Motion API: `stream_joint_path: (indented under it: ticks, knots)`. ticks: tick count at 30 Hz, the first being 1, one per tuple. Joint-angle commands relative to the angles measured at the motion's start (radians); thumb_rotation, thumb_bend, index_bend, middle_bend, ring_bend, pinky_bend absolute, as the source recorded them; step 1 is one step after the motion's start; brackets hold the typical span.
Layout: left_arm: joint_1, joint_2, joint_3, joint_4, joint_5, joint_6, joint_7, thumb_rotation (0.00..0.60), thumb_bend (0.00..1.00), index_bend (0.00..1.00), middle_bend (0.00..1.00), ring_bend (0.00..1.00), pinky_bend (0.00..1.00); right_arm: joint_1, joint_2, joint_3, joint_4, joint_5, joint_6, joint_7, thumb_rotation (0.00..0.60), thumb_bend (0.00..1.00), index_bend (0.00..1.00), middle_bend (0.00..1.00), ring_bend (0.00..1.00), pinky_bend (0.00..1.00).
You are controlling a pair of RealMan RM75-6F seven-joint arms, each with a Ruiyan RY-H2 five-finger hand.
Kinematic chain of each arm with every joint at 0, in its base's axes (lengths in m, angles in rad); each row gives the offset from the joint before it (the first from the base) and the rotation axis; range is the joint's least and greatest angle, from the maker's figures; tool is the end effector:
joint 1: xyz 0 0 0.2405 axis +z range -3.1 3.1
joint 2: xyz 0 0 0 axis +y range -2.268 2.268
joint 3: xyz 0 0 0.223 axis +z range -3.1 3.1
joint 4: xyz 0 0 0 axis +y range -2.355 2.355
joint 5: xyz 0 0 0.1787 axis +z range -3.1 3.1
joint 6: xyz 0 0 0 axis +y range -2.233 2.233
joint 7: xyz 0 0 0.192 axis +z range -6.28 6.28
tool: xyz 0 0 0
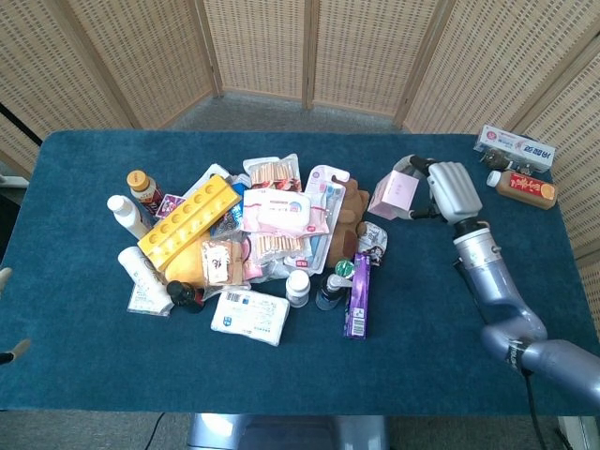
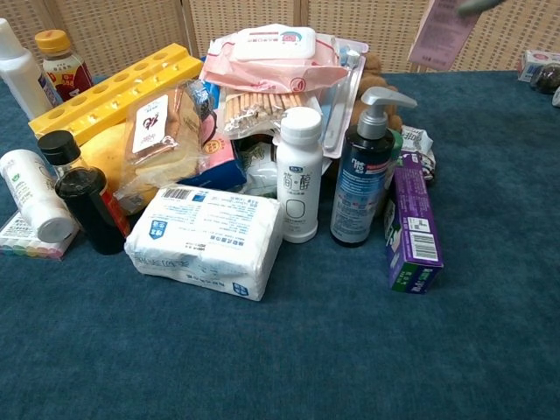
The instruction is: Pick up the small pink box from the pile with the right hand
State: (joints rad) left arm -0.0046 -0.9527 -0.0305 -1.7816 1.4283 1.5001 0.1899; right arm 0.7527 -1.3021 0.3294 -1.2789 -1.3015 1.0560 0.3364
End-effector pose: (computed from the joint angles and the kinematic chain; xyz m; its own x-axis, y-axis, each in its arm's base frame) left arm -0.2786 0.1967 0.2087 0.5523 0.0625 0.8313 0.8225 0.1218 -0.5556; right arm -0.1185 -0.4302 0.1551 0.0896 0.0221 0.9957 -0.9306 -0.3544 0.0916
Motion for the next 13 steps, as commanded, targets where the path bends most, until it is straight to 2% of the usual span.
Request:
stream_joint_path:
  ticks: [1, 7, 13]
  knots:
    - [-0.004, -0.006, 0.001, 0.017, 0.005, -0.006, -0.019, 0.600, 0.00, 0.00, 0.00, 0.00, 0.00, -0.027, 0.114, 0.058, -0.145, 0.052, 0.039, -0.103, 0.600, 0.13, 0.59, 0.64, 0.64, 0.74]
    - [0.000, -0.012, 0.005, 0.049, 0.014, 0.000, -0.058, 0.600, 0.00, 0.00, 0.00, 0.00, 0.00, -0.038, 0.178, 0.083, -0.239, 0.088, 0.048, -0.160, 0.600, 0.13, 0.59, 0.64, 0.64, 0.74]
    - [0.004, -0.010, 0.008, 0.068, 0.024, 0.008, -0.085, 0.600, 0.00, 0.00, 0.00, 0.00, 0.00, -0.051, 0.199, 0.083, -0.279, 0.101, 0.059, -0.188, 0.600, 0.13, 0.60, 0.64, 0.64, 0.74]
